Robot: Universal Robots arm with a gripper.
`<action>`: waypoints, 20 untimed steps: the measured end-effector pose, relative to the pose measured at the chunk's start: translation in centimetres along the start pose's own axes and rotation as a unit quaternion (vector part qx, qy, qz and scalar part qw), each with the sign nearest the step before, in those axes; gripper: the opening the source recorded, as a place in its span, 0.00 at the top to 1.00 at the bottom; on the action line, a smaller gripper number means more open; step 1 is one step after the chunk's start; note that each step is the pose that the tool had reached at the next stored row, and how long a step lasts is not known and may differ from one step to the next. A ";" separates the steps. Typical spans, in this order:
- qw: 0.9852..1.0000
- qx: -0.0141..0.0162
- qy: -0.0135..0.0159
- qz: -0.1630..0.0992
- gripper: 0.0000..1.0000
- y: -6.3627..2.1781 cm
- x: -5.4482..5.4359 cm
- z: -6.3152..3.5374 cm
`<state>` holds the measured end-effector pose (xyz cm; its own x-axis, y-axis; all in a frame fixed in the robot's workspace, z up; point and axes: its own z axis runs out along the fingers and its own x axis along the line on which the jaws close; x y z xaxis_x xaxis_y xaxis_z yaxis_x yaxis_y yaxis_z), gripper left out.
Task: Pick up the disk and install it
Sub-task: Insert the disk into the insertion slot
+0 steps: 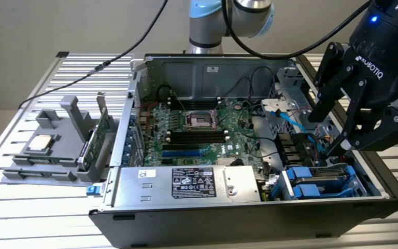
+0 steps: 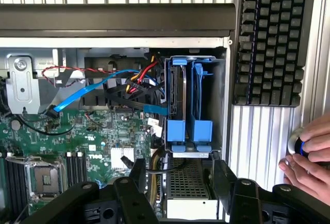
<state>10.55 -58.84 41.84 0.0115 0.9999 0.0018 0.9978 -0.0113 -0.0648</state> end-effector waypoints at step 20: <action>1.000 0.002 -0.001 0.000 0.89 0.00 0.0 0.00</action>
<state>10.55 -58.83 41.84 0.0115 0.9999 -0.0007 0.9976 -0.0116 -0.0688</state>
